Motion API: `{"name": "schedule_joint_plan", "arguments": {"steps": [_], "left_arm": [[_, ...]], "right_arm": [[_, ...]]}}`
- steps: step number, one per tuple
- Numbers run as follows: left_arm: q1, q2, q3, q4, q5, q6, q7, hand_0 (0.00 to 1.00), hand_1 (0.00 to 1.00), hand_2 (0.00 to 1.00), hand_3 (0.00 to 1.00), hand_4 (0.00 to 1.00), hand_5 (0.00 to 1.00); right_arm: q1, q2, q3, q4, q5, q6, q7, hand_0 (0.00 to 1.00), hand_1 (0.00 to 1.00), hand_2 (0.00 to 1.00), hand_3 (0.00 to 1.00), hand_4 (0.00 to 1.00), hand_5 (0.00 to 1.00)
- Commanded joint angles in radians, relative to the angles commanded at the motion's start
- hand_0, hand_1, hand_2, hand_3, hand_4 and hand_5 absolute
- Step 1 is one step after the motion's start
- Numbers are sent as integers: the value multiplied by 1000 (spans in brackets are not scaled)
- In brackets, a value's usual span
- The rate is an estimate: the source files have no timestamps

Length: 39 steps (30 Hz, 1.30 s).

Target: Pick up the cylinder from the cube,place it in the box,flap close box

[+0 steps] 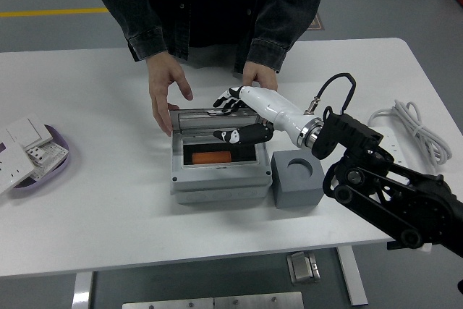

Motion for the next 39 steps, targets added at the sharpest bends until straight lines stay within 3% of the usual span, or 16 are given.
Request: {"name": "schedule_joint_plan", "arguments": {"steps": [7, 14, 25, 30, 39], "left_arm": [[2, 0, 16, 0, -16, -4, -13, 605, 638, 591, 631, 691, 174], [4, 2, 14, 0, -17, -3, -11, 605, 638, 591, 630, 690, 173], [8, 2, 9, 0, -14, -1, -5, 605, 638, 591, 630, 690, 173], [12, 1, 13, 0, -16, 0, 2, 605, 638, 590, 629, 690, 173], [16, -5, 21, 0, -17, 0, 9, 605, 638, 590, 630, 690, 173]], "right_arm": [[-71, -48, -51, 126, -62, -6, -25, 703, 652, 664, 709, 804, 415], [-133, -17, -89, 70, 2, -20, -3, 673, 649, 668, 711, 792, 425], [-195, -33, 115, 156, -103, -22, 5, 675, 653, 672, 718, 781, 431], [-248, -16, 220, 185, -43, -41, 42, 679, 654, 673, 718, 775, 439], [-331, 50, 400, 118, 42, -58, 117, 673, 648, 668, 706, 771, 439]]}}
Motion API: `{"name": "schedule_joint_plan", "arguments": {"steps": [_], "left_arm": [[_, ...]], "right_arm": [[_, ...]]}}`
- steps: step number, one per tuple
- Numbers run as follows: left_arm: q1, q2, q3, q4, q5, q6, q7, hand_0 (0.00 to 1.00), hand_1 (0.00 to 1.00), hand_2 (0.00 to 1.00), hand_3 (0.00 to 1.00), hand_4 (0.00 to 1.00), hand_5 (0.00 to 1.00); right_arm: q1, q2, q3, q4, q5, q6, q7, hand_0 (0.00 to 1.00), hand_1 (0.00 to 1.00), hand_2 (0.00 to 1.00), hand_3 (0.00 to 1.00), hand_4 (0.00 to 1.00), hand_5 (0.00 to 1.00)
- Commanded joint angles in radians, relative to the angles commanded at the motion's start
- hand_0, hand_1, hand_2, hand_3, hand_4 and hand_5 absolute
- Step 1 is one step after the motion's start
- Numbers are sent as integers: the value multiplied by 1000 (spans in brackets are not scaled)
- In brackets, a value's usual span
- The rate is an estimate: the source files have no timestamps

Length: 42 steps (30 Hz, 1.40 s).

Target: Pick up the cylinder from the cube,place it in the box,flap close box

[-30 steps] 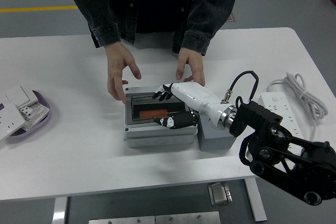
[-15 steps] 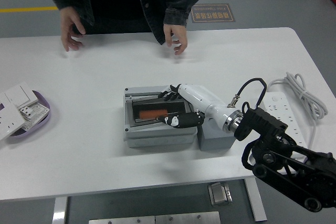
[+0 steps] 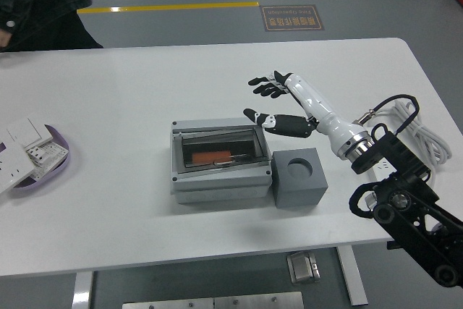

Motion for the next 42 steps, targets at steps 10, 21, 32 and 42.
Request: {"name": "schedule_joint_plan", "arguments": {"steps": [10, 21, 32, 42], "left_arm": [[-8, -5, -27, 0, 21, 2, 11, 606, 638, 590, 629, 690, 173], [-5, -7, -16, 0, 6, 2, 11, 606, 638, 590, 629, 690, 173], [-13, 7, -5, 0, 20, -7, 7, 607, 638, 590, 629, 690, 173], [-13, 13, -14, 0, 36, -8, 11, 609, 638, 591, 629, 690, 173]], "right_arm": [[-141, 102, 102, -112, 197, 11, 185, 650, 645, 664, 701, 765, 441], [-195, 159, 115, -192, 409, -36, 406, 673, 660, 670, 691, 745, 390], [-196, 168, 109, -223, 440, -10, 455, 678, 663, 655, 659, 738, 101], [-214, 177, 125, -234, 435, -1, 477, 696, 673, 644, 661, 657, 78]]}}
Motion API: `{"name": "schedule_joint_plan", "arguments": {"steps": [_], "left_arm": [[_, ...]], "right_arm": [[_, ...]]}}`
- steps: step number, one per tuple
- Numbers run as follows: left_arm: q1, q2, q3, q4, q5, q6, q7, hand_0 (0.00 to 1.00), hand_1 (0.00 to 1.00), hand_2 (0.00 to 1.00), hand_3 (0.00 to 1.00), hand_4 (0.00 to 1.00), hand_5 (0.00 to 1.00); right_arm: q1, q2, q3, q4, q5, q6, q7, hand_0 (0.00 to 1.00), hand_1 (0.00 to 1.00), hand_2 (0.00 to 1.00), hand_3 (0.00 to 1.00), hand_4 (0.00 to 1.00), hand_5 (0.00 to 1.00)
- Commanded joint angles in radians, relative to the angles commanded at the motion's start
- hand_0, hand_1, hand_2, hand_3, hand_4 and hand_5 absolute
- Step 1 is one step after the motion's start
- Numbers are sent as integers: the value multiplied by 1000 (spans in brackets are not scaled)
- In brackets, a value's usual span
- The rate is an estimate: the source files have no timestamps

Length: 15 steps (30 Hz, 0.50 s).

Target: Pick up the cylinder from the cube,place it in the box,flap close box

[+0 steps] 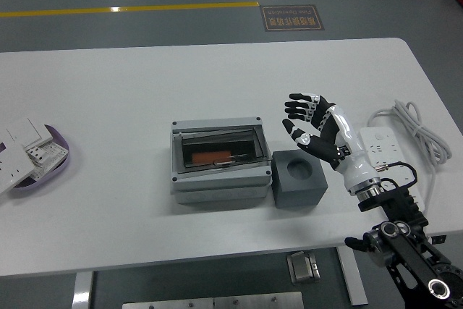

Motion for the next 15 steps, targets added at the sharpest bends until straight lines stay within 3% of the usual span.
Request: {"name": "schedule_joint_plan", "arguments": {"steps": [4, 5, 15], "left_arm": [[1, 3, -1, 0, 8, 0, 6, 609, 638, 591, 629, 690, 173], [0, 5, 3, 0, 10, -1, 7, 611, 638, 590, 629, 689, 172], [-6, 13, 15, 0, 33, -6, 16, 610, 638, 591, 629, 690, 170]], "right_arm": [[-2, 4, 10, 3, -6, 0, 4, 696, 673, 644, 661, 657, 78], [-3, 4, 14, 5, -7, 0, 5, 705, 668, 643, 657, 606, 78], [-24, -4, 76, 25, -5, -3, 18, 701, 667, 641, 652, 655, 106]]}}
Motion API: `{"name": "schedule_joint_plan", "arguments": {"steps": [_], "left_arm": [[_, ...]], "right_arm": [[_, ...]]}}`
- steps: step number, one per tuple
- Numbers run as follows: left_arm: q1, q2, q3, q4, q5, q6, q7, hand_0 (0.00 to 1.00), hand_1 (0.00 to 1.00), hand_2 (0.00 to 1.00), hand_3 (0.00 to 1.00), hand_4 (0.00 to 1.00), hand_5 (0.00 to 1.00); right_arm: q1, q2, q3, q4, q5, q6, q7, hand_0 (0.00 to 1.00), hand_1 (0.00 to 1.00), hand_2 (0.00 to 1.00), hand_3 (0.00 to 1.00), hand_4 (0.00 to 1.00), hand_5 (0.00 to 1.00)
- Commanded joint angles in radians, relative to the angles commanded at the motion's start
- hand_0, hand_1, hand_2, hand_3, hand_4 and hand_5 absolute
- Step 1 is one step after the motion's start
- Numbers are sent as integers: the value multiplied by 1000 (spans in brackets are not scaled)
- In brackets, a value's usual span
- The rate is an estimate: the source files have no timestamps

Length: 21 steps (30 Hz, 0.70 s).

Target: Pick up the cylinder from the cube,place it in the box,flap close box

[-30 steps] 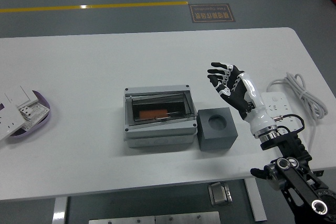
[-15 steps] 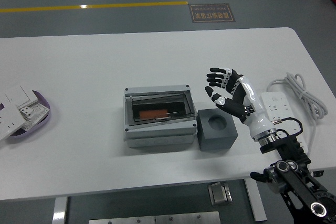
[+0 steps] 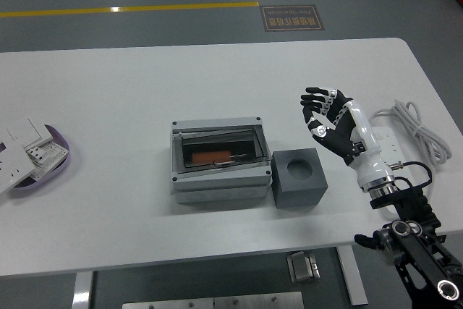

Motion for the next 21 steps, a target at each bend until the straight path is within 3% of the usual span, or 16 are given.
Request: {"name": "schedule_joint_plan", "arguments": {"steps": [21], "left_arm": [[-9, -7, -27, 0, -7, 13, -3, 612, 639, 592, 629, 689, 171]], "right_arm": [[-20, -2, 58, 34, -27, -11, 3, 678, 650, 616, 610, 687, 163]]}}
